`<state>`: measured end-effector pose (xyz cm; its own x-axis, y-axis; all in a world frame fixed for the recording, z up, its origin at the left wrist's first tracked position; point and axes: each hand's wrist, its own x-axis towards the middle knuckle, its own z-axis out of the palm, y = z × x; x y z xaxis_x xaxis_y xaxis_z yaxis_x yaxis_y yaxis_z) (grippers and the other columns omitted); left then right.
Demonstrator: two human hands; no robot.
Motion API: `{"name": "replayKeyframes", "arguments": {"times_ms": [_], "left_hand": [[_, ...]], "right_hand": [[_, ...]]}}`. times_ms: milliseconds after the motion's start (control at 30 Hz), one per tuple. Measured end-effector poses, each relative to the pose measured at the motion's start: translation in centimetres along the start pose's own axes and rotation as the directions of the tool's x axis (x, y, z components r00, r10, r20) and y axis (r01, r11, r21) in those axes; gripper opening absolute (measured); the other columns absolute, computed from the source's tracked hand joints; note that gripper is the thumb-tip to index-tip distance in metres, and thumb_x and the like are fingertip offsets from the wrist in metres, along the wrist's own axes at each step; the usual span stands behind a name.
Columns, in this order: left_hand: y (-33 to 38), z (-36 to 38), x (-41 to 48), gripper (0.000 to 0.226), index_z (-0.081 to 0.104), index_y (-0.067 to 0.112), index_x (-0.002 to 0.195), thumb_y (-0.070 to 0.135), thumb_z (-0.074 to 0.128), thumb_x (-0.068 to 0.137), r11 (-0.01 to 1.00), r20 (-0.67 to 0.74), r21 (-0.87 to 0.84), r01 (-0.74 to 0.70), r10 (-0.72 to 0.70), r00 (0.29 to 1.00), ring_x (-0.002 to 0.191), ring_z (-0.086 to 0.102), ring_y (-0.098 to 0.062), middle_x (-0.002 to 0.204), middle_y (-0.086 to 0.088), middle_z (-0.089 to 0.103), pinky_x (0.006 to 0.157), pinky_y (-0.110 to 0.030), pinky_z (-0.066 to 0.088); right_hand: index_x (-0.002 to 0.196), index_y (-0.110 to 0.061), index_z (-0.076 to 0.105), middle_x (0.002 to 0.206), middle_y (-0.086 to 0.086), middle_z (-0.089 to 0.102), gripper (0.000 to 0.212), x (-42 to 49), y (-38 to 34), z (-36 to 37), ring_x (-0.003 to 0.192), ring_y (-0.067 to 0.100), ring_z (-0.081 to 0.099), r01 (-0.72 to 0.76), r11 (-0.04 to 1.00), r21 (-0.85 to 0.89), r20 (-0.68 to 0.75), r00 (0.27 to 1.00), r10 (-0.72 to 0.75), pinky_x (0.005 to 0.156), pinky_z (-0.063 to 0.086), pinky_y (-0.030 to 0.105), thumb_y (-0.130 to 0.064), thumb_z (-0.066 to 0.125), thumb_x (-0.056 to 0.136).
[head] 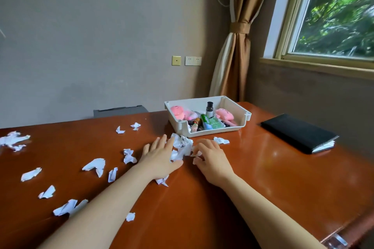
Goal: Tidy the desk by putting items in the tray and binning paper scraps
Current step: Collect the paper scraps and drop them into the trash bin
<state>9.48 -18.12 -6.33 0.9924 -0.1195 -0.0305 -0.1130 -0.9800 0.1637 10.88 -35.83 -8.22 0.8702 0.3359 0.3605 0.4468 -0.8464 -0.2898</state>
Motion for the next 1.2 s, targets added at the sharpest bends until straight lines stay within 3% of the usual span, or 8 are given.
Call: {"name": "replayKeyframes", "arguments": {"times_ms": [233,333,467,533,667,800,1067,1200], "left_hand": [[0.4,1.1,2.0,0.060,-0.002,0.029,0.151,0.037,0.028,0.100,0.996,-0.055,-0.081,-0.044,0.040,0.998,0.148,0.008,-0.018,0.159,0.002,0.015,0.118,-0.042,0.007],[0.6,1.5,2.1,0.055,0.006,0.028,0.151,0.035,0.029,0.101,0.998,-0.140,-0.037,-0.057,0.051,0.989,0.144,0.019,-0.018,0.155,0.005,0.025,0.115,-0.041,0.018],[0.8,1.4,1.7,0.049,0.022,0.024,0.148,0.031,0.034,0.101,0.997,-0.248,-0.022,-0.074,0.066,0.967,0.133,0.033,-0.017,0.147,0.003,0.034,0.105,-0.033,0.035],[0.5,1.5,1.6,0.047,0.028,0.024,0.144,0.029,0.039,0.099,0.992,-0.308,-0.067,-0.105,0.080,0.948,0.128,0.037,-0.015,0.144,0.005,0.033,0.099,-0.027,0.039],[0.0,1.3,1.8,0.062,0.026,0.028,0.144,0.050,0.048,0.091,0.989,-0.339,-0.073,-0.130,0.098,0.936,0.134,0.030,-0.018,0.152,0.008,0.017,0.104,-0.032,0.037],[0.0,1.3,2.1,0.075,0.013,0.030,0.149,0.067,0.034,0.087,0.999,-0.231,0.020,-0.048,0.051,0.972,0.144,0.017,-0.022,0.157,0.005,0.012,0.114,-0.044,0.023],[0.5,1.1,2.5,0.042,0.036,0.029,0.140,0.039,0.034,0.099,0.995,-0.233,-0.019,-0.094,0.087,0.969,0.130,0.037,-0.015,0.144,0.007,0.041,0.101,-0.031,0.037],[0.4,0.4,2.7,0.024,0.048,0.026,0.121,0.026,0.041,0.098,0.988,-0.244,-0.099,-0.117,0.090,0.966,0.107,0.047,-0.010,0.125,0.006,0.052,0.077,-0.021,0.041]], "right_hand": [[0.144,-0.028,0.032,0.154,-0.007,0.028,0.056,1.9,0.7,0.4,0.145,0.016,0.016,0.042,0.999,-0.015,0.208,0.977,-0.038,0.117,0.017,0.039,-0.007,0.035,0.093],[0.135,-0.025,0.046,0.143,-0.006,0.041,0.040,1.9,0.9,0.6,0.134,0.017,0.031,0.048,0.999,-0.001,0.159,0.986,-0.047,0.109,0.028,0.036,-0.016,0.037,0.097],[0.096,-0.019,0.057,0.115,-0.003,0.053,0.012,1.7,1.1,1.0,0.102,0.016,0.041,0.011,0.998,0.054,-0.031,0.999,-0.009,0.085,0.037,0.027,-0.025,0.047,0.094],[0.094,-0.017,0.057,0.118,-0.002,0.051,0.010,1.7,1.4,1.2,0.106,0.018,0.041,-0.041,0.999,0.023,-0.098,0.994,0.043,0.084,0.036,0.028,-0.023,0.050,0.091],[0.120,-0.023,0.049,0.143,0.000,0.034,0.035,1.9,1.8,1.0,0.140,0.024,0.022,-0.234,0.972,-0.030,-0.070,0.970,0.231,0.109,0.024,0.037,-0.037,0.052,0.088],[0.145,-0.028,0.021,0.159,0.007,0.007,0.067,2.3,2.1,0.9,0.147,0.032,0.001,-0.372,0.926,-0.064,0.039,0.926,0.375,0.117,0.009,0.046,-0.054,0.043,0.089],[0.130,-0.030,0.050,0.128,-0.006,0.053,0.039,2.1,2.0,0.5,0.118,0.018,0.044,-0.094,0.994,0.057,0.048,0.995,0.092,0.097,0.038,0.032,-0.035,0.052,0.091],[0.110,-0.023,0.064,0.110,-0.009,0.049,0.023,1.8,1.2,0.3,0.098,0.011,0.049,-0.006,0.977,0.212,0.060,0.998,-0.007,0.081,0.045,0.020,-0.027,0.061,0.088]]}}
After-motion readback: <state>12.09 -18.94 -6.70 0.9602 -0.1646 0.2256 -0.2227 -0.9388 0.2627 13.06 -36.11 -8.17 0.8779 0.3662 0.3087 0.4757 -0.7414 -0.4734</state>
